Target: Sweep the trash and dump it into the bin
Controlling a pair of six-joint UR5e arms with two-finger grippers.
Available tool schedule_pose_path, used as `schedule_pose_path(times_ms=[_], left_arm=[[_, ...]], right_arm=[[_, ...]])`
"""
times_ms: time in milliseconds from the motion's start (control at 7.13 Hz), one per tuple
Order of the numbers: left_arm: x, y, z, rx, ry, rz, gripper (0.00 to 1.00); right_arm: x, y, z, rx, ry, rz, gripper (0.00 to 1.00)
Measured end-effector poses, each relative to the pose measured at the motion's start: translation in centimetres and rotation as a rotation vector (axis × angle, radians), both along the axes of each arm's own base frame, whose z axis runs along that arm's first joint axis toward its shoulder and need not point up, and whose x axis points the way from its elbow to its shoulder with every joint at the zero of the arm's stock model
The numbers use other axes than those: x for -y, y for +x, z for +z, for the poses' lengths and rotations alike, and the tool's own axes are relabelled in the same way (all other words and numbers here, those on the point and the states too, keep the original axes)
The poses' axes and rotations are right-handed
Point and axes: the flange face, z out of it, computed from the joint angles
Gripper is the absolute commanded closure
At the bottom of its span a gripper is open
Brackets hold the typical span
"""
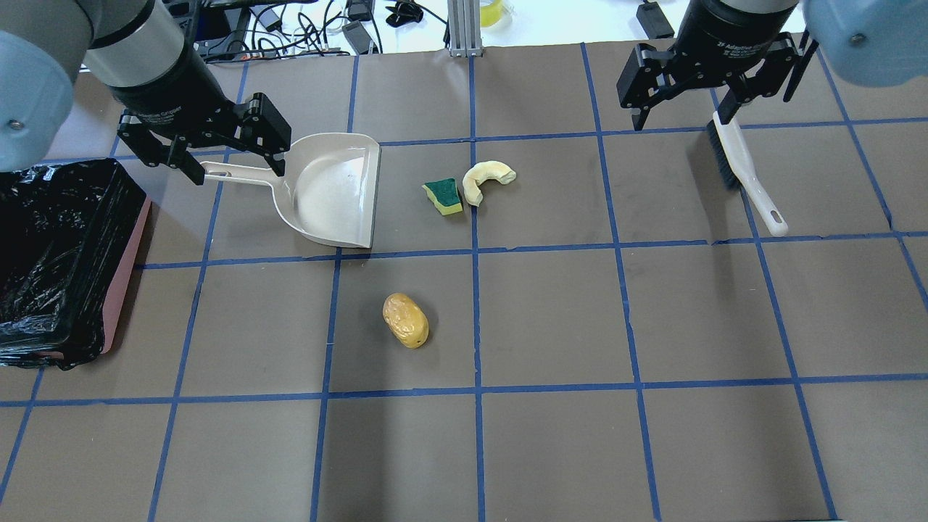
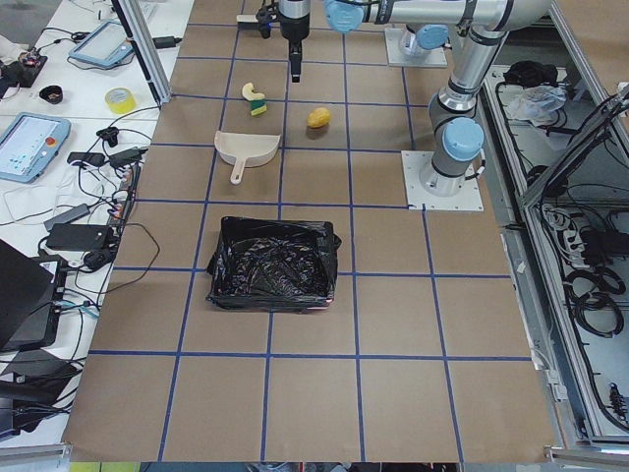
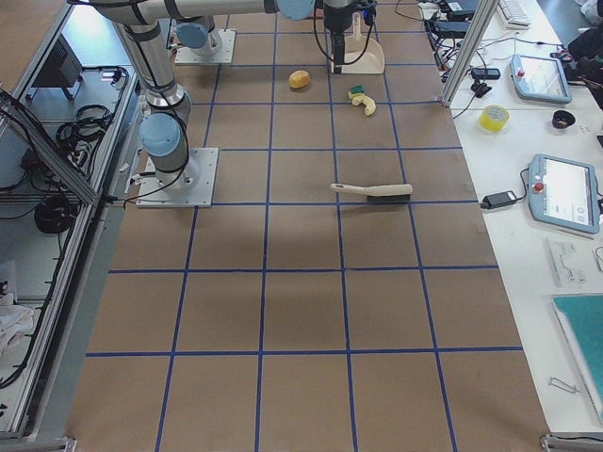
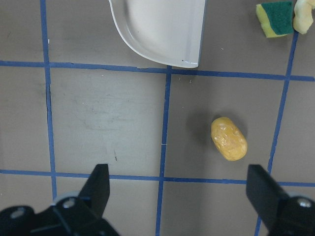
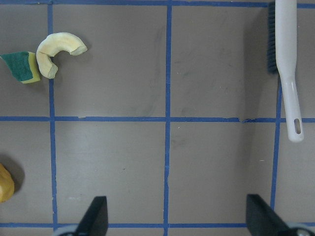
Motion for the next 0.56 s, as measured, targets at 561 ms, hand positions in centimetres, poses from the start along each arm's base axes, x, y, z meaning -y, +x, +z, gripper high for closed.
schedule_pose_path(times_ms=[561], left_arm=[[-0.09,0.09,0.23,0.0,-0.005,-0.001,0.0]], right_arm=[[-0.12,-0.06,-0.14,-0.001,0.012,0.002,0.0]])
